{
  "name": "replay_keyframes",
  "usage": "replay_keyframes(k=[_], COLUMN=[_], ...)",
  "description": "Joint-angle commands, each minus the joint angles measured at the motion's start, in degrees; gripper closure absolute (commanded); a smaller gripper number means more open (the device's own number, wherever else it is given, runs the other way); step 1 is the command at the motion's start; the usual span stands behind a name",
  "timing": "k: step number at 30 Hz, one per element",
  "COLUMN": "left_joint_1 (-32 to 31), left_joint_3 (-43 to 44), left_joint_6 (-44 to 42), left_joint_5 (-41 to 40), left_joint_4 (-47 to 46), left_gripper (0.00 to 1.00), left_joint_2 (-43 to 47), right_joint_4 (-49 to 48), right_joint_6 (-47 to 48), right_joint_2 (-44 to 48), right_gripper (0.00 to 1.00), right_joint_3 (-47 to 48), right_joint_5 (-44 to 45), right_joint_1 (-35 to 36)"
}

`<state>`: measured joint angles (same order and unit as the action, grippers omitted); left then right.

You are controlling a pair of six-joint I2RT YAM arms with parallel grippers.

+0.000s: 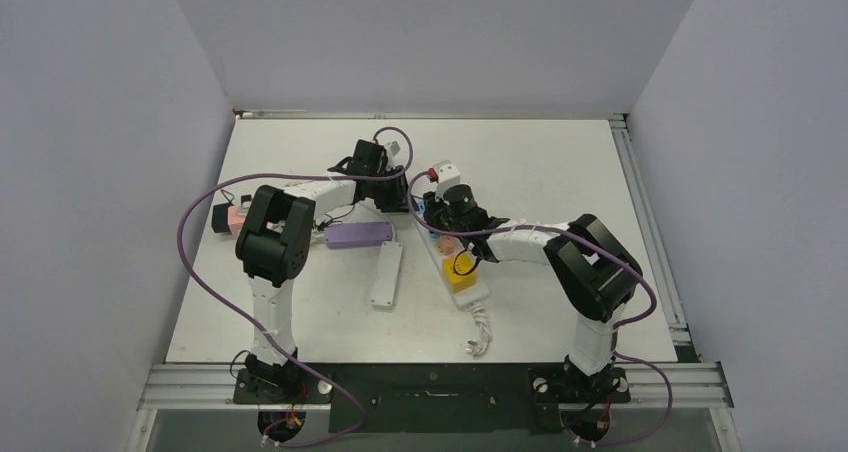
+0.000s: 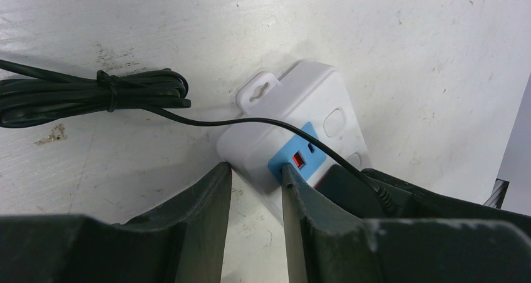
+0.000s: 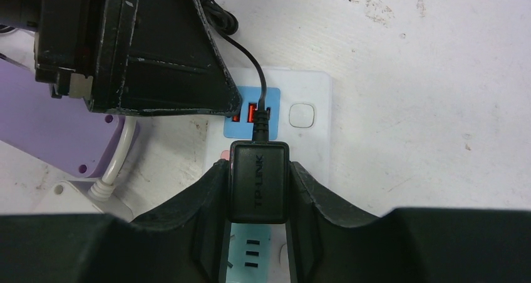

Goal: Pull the plug off the socket
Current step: Remove the plug from the socket.

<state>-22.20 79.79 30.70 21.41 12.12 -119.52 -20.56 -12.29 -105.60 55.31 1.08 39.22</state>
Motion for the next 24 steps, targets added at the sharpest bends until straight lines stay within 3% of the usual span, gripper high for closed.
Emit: replay_keyframes(k=[1, 7, 12, 16, 22, 24], left_joint_1=[0.31, 0.22, 0.14, 0.14, -0.17, -0.30], left_joint_3=[-2.31, -2.35, -2.27, -2.20, -2.18, -2.18], left_joint_6=[-4.27, -4.33, -4.47, -4.51, -4.60, -4.68], left_joint_5=[-10.60, -10.68, -10.86, -10.86, -11.18, -11.28], left_joint_4=[6.60, 6.62, 6.77, 6.78, 6.92, 7.03], left_gripper=[0.71, 0.71, 0.71, 0.71, 0.71, 0.70], left_joint_2=[-5.54, -5.64, -5.80, -5.76, -5.81, -5.89], right_joint_4=[0.64, 4.05, 4.43, 3.76, 0.82, 1.75], right_joint_6=[1.95, 9.71, 10.16, 7.39, -1.16, -1.21], right_joint_2=[1.39, -0.84, -1.59, 0.12, 3.20, 3.46], right_gripper=[0.95, 0.95, 0.95, 0.95, 0.95, 0.95], right_joint_3=[0.44, 3.88, 4.48, 3.36, 0.10, 0.62], right_joint_5=[2.85, 15.64, 17.13, 12.58, -2.01, -2.42], right_joint_1=[1.52, 9.10, 9.99, 7.25, -1.13, -1.34])
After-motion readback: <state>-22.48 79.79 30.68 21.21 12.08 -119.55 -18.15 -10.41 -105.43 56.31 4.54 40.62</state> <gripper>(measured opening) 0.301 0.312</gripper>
